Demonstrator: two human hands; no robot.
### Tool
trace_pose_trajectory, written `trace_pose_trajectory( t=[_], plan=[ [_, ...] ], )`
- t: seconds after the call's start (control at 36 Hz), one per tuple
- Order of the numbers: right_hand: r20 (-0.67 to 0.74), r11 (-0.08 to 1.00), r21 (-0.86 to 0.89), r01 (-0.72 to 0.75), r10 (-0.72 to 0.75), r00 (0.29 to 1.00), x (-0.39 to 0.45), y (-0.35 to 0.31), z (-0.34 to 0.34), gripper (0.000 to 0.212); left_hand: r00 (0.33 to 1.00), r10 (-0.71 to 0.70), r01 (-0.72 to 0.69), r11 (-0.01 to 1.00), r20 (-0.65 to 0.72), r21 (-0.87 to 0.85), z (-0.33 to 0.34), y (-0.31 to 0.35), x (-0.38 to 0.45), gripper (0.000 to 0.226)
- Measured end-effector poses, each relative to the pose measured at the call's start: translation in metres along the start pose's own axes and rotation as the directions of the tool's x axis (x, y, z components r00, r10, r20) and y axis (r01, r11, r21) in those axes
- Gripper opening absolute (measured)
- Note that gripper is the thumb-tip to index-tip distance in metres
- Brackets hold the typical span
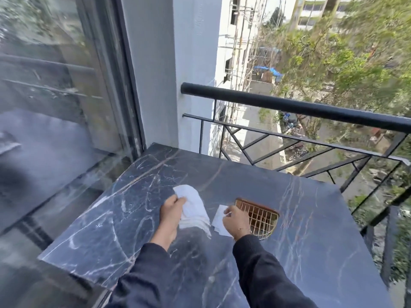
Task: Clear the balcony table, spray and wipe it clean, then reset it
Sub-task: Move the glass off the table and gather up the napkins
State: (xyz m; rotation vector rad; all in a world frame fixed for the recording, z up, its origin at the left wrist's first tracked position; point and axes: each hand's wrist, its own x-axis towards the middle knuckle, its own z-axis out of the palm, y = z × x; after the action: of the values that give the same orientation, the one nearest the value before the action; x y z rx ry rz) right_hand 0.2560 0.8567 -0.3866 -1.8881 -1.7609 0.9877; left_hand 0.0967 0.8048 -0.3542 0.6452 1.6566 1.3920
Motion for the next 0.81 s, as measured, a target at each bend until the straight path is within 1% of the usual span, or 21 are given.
trace_pose_trajectory(
  t=[0.03,0.06,0.14,0.22,0.31,0.42,0.5,0.56,0.61,0.67,0.69,0.75,0.81],
  plan=[
    [0.012,0.986,-0.159,0.046,-0.044,0.999,0.001,0.007,0.005,0.031,1.0,-0.004,0.004,1.0,-0.021,-0.01,-0.005,-0.001,0.001,0.014],
    [0.041,0.963,-0.251,0.093,-0.085,0.995,0.002,0.015,0.008,0.034,0.999,-0.009,0.008,1.0,-0.032,-0.016,-0.009,-0.001,0.002,0.016],
    [0.17,0.891,-0.397,0.22,-0.164,0.972,0.005,0.034,0.023,0.037,0.997,-0.013,0.011,1.0,-0.077,-0.017,-0.019,-0.003,0.006,0.014],
    [0.205,0.807,-0.52,0.282,-0.202,0.958,0.01,0.045,0.036,0.036,0.988,-0.025,0.021,1.0,-0.15,-0.023,-0.026,-0.006,0.007,0.018],
    [0.215,0.74,-0.594,0.314,-0.23,0.949,0.015,0.046,0.039,0.033,0.981,-0.011,0.013,1.0,-0.194,0.01,-0.028,-0.008,0.007,0.026],
    [0.263,0.661,-0.648,0.379,-0.273,0.925,0.023,0.044,0.037,0.034,0.975,0.042,-0.029,0.998,-0.219,0.064,-0.029,-0.01,0.008,0.042],
    [0.274,0.66,-0.651,0.375,-0.257,0.927,0.024,0.042,0.037,0.036,0.977,0.079,-0.056,0.991,-0.196,0.121,-0.029,-0.01,0.009,0.038],
    [0.231,0.72,-0.614,0.324,-0.228,0.946,0.024,0.039,0.039,0.033,0.982,0.084,-0.054,0.984,-0.169,0.172,-0.029,-0.009,0.009,0.034],
    [0.155,0.833,-0.504,0.228,-0.172,0.973,0.022,0.031,0.041,0.032,0.984,0.074,-0.044,0.982,-0.16,0.184,-0.029,-0.009,0.009,0.034],
    [0.08,0.94,-0.313,0.132,-0.112,0.99,0.018,0.02,0.04,0.03,0.985,0.058,-0.031,0.985,-0.161,0.167,-0.029,-0.011,0.009,0.035],
    [0.063,0.977,-0.191,0.097,-0.086,0.994,0.017,0.014,0.039,0.029,0.986,0.052,-0.025,0.986,-0.161,0.163,-0.029,-0.012,0.01,0.035],
    [0.027,0.995,0.083,0.06,-0.062,0.998,0.018,0.002,0.037,0.032,0.986,0.043,-0.018,0.988,-0.161,0.154,-0.03,-0.013,0.009,0.036],
    [-0.014,0.951,0.306,0.047,-0.045,0.999,0.019,-0.011,0.034,0.031,0.987,0.032,-0.011,0.991,-0.16,0.133,-0.031,-0.014,0.009,0.037]
  ],
)
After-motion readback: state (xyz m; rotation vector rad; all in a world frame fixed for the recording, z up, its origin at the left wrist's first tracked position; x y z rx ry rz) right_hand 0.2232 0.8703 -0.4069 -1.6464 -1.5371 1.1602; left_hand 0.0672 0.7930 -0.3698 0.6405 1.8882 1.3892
